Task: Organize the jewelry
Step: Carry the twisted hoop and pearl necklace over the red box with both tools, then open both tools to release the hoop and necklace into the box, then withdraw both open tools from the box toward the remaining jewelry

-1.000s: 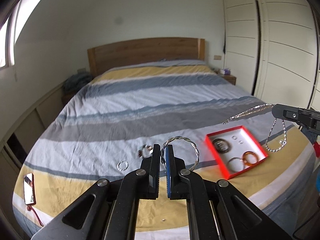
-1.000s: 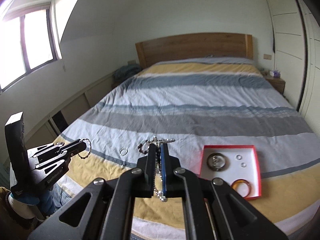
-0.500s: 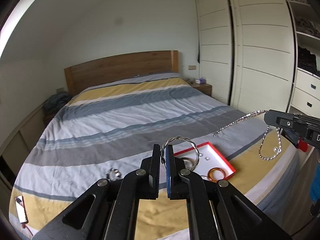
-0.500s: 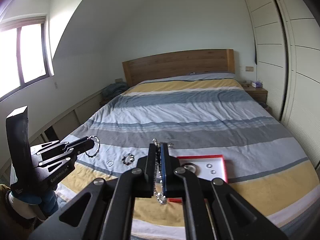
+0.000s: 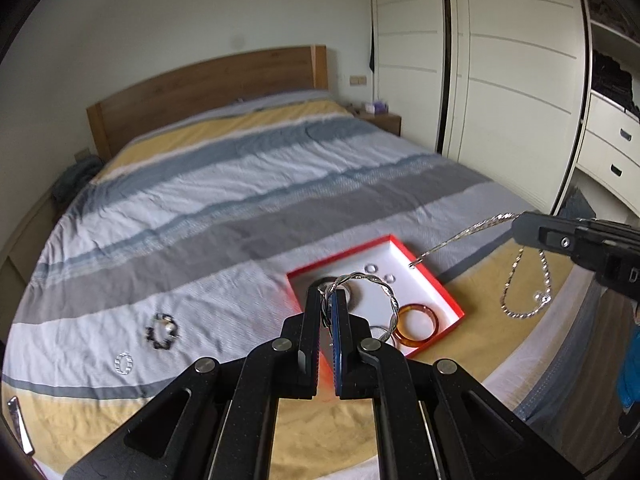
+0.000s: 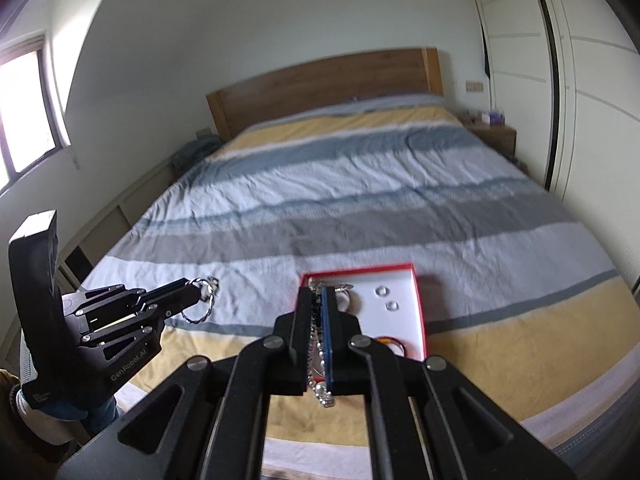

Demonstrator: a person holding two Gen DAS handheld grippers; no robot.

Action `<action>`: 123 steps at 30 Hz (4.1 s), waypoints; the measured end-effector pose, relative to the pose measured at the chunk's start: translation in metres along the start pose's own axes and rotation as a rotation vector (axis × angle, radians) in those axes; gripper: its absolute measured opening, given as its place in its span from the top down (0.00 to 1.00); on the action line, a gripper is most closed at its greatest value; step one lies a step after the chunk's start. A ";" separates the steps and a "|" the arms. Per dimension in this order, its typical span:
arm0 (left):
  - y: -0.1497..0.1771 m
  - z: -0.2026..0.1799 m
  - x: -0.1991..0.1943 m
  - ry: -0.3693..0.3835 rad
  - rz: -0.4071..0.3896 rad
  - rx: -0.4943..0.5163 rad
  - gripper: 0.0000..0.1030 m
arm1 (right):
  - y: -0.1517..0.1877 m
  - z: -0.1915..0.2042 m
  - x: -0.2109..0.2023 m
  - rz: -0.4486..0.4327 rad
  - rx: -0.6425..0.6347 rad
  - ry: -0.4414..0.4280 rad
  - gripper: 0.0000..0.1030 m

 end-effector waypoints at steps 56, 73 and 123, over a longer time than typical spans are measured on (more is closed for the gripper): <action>0.087 0.025 0.218 0.065 0.349 -0.127 0.78 | 0.103 -0.060 0.209 0.349 0.077 0.052 0.94; 0.062 0.013 0.151 0.076 0.264 -0.123 0.54 | 0.080 -0.070 0.142 0.268 0.129 0.103 0.75; 0.040 0.122 -0.183 -0.226 -0.163 -0.165 0.39 | 0.001 0.097 -0.068 -0.094 -0.012 -0.040 0.62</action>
Point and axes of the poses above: each gripper's, at about its wrist camera, not at the fingertips, and x roughly the way its jaws point, z to its left, y to its underside, the point moved 9 cm from there along x, roughly the way its jaws point, and after that the axes turned 11 degrees about y, right-handed, at the moved point
